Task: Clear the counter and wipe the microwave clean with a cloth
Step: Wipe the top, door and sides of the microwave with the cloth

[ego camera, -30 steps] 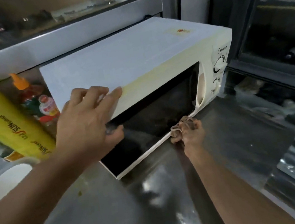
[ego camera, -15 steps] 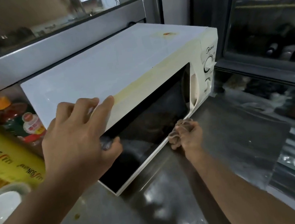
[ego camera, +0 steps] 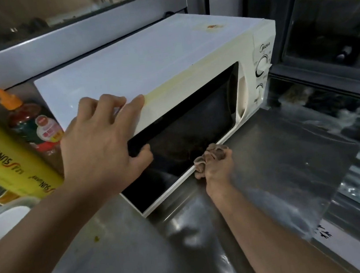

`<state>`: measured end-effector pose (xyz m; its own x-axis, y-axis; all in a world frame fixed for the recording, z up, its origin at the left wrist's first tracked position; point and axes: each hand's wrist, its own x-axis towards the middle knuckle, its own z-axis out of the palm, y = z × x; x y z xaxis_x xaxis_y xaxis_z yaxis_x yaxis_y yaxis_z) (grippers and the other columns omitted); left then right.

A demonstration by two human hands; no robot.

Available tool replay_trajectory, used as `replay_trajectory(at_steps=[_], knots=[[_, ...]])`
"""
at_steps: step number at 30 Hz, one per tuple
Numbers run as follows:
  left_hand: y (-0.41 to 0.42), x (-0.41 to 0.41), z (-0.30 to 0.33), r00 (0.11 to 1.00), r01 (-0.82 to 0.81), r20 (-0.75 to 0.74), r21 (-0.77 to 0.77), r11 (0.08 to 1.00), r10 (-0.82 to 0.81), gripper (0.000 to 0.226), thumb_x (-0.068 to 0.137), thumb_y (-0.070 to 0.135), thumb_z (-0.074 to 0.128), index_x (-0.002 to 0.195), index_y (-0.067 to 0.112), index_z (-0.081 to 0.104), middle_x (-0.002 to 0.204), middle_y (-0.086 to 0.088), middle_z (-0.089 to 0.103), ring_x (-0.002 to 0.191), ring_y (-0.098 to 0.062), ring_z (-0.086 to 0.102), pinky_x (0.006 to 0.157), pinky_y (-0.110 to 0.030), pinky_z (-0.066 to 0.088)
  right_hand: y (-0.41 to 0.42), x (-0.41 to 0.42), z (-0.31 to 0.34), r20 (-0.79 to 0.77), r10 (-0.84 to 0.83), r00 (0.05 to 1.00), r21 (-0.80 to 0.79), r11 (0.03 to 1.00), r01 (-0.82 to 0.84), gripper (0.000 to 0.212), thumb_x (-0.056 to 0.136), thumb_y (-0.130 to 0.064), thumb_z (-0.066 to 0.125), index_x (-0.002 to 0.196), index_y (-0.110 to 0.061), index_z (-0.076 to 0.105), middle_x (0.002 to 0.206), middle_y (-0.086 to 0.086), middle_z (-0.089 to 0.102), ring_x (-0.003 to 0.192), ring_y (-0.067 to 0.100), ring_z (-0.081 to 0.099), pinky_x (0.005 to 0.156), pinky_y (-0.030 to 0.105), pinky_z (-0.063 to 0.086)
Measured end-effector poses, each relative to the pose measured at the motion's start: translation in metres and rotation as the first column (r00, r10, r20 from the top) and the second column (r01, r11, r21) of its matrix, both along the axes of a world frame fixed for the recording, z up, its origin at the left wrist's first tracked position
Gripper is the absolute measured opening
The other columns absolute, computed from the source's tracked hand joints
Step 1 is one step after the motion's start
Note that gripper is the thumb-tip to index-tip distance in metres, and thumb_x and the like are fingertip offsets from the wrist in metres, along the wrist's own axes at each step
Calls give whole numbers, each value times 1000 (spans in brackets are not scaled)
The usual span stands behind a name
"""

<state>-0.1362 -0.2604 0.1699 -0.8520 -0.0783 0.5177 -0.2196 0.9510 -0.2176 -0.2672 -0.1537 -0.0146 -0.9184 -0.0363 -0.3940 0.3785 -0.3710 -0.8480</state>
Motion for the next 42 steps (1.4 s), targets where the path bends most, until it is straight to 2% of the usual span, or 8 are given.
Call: replay_trajectory(at_steps=[5, 10, 14, 16, 20, 34, 39, 42], knots=[[-2, 12, 4, 995, 103, -18, 204, 974, -101, 86, 73, 37, 65, 146, 13, 26, 129, -15, 46, 116, -32, 40, 80, -40, 42, -33, 78, -4, -6, 83, 997, 30, 996, -82, 30, 93, 4, 39, 84, -23, 46, 88, 26, 51, 65, 28, 53, 46, 24, 40], [-28, 52, -3, 996, 86, 15, 193, 977, -91, 80, 70, 46, 50, 139, 7, 38, 136, -16, 45, 124, -34, 40, 101, -46, 32, -47, 132, -8, -80, 229, 970, 286, 938, -197, 23, 88, -19, 54, 108, -24, 41, 106, 17, 60, 90, 28, 63, 81, 42, 53], [-44, 64, -12, 986, 136, 66, 220, 966, -154, 85, 67, 46, 52, 143, 10, 33, 147, -9, 37, 134, -31, 33, 111, -46, 25, -44, 122, -4, -84, 129, 988, 95, 988, -121, 29, 83, 11, 54, 80, -15, 43, 72, 11, 56, 58, 21, 62, 44, 19, 48], [-49, 64, -13, 981, 160, 69, 228, 960, -180, 88, 66, 39, 57, 144, 12, 29, 149, -7, 35, 135, -28, 31, 112, -42, 21, -35, 100, -2, -29, 136, 990, 18, 991, -135, 23, 85, 13, 51, 89, -9, 45, 75, 21, 56, 54, 25, 57, 39, 20, 43], [-57, 62, -16, 978, 177, 67, 248, 952, -199, 92, 62, 26, 60, 146, 17, 24, 151, -2, 30, 134, -24, 27, 111, -45, 25, -19, 60, 4, 1, 128, 992, 70, 989, -127, 23, 92, 8, 43, 112, -3, 41, 63, 22, 55, 41, 19, 48, 47, 25, 39], [-68, 64, -13, 951, 248, 122, 242, 938, -283, 101, 61, 7, 67, 148, 19, 18, 155, 3, 22, 133, -23, 22, 104, -46, 33, -74, 162, 8, 59, 91, 994, -99, 991, -85, 26, 95, 5, 37, 83, -17, 35, 52, 0, 55, 36, 6, 50, 40, 21, 43], [-78, 67, -2, 928, 268, 196, 242, 933, -317, 101, 64, 1, 62, 149, 22, 13, 155, 8, 19, 133, -20, 21, 102, -44, 36, -73, 160, 24, 229, 153, 961, -121, 984, -128, 25, 96, 6, 35, 77, -8, 42, 56, 7, 45, 43, 16, 50, 53, 22, 45], [-92, 70, 10, 927, 267, 200, 245, 932, -318, 98, 65, -4, 60, 149, 22, 16, 155, 6, 21, 138, -19, 21, 104, -47, 36, -66, 155, 40, 306, 249, 919, -213, 959, -189, 34, 94, 4, 26, 68, -6, 44, 56, 10, 40, 55, 22, 41, 80, 35, 41]])
